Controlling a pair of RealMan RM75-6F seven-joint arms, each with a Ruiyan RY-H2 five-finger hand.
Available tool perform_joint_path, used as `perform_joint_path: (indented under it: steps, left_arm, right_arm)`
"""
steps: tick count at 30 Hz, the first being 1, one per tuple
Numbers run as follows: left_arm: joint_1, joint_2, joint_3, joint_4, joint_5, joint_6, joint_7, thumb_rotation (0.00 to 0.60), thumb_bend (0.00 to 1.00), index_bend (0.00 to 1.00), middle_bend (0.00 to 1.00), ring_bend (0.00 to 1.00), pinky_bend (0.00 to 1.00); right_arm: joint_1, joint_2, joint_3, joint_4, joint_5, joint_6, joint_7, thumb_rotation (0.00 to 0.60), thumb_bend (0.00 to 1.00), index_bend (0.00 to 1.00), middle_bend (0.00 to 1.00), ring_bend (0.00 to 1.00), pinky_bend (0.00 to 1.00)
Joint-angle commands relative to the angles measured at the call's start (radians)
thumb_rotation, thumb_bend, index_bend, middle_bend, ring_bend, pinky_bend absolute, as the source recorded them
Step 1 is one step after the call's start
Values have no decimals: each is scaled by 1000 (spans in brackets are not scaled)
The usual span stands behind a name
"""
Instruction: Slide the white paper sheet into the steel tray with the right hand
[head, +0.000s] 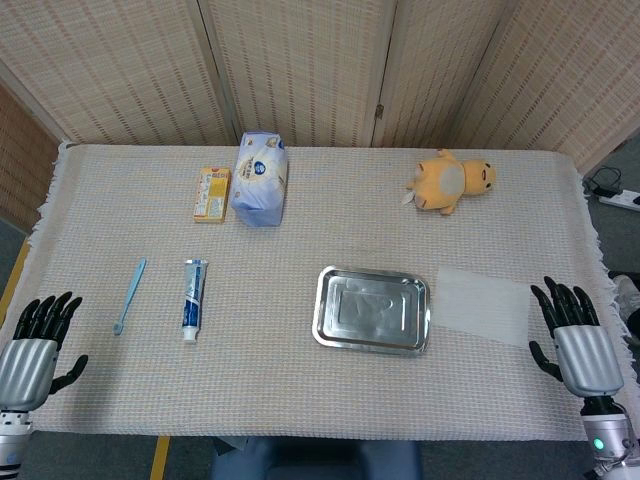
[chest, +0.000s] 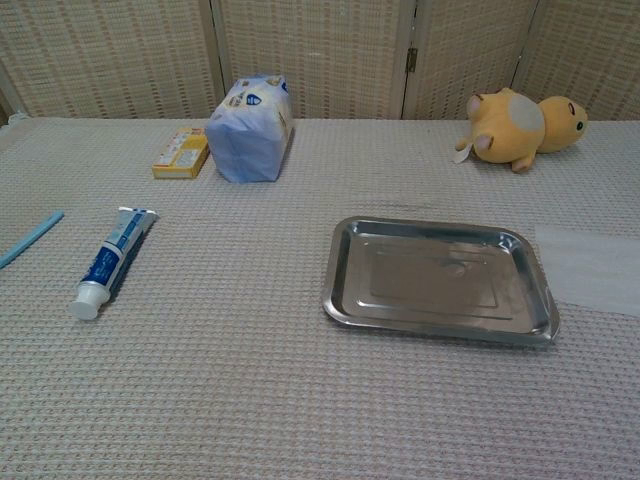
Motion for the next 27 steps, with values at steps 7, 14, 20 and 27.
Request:
perform_joint_path:
  steps: [7,14,20,27]
  left_arm:
    - [-6,-3,0,-1,-4,-13,2,600,365,0,76,0,43]
    - [-10,5,7,3,7,-18,-21,600,365,0,76,0,43]
    - [-11,7,15,-4,39,-4,-52,600,364,0,76,0,43]
    - [-7,44,17,-30,34,-2,-138,600,367,0,76,0,45]
  right_arm:
    - [4,2,-4,-3,11,-18,-14,600,414,0,0,0,0]
    - [4,-4,-20,-15,-19,-17,-8,600,414,0,0,0,0]
    - [21,-102,-60,95,-17,-102,42,600,413,3,0,0,0]
    - [24,-169,-70,162,2,-133,-4,600,409,27,0,0,0]
